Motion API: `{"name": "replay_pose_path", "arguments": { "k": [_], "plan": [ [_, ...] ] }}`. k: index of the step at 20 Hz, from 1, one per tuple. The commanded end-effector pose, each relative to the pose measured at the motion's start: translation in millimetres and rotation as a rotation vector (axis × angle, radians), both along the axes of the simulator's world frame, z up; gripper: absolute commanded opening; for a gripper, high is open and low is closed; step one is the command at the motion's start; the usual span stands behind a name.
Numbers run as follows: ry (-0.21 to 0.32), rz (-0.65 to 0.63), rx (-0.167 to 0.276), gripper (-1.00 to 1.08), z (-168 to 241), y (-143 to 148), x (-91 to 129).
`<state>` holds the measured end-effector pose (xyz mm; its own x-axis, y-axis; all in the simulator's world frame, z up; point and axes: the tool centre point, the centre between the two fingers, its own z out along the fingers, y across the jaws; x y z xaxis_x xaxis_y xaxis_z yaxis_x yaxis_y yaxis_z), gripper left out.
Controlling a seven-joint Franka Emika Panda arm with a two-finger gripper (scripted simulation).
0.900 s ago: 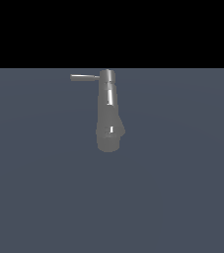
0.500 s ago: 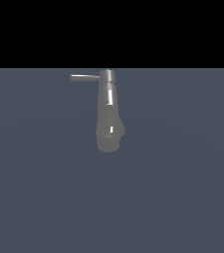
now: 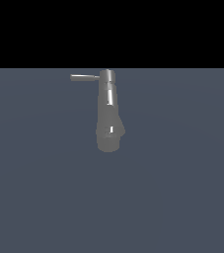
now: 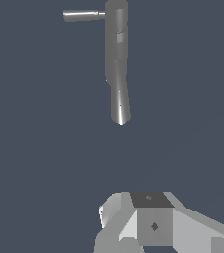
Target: Turn on the faucet by rotating a designated handle.
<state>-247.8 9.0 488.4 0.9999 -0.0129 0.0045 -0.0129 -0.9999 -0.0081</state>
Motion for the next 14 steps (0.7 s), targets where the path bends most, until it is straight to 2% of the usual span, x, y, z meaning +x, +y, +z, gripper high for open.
{"name": "replay_pose_path", "arguments": {
  "k": [1, 8, 14],
  "plan": [
    [0.001, -0.015, 0.001, -1.00, 0.0, 0.5, 4.0],
    [0.006, -0.098, 0.007, -1.00, -0.6, 3.7, 26.5],
    [0.014, -0.215, 0.014, -1.00, -4.2, 8.7, 58.2]
  ]
}}
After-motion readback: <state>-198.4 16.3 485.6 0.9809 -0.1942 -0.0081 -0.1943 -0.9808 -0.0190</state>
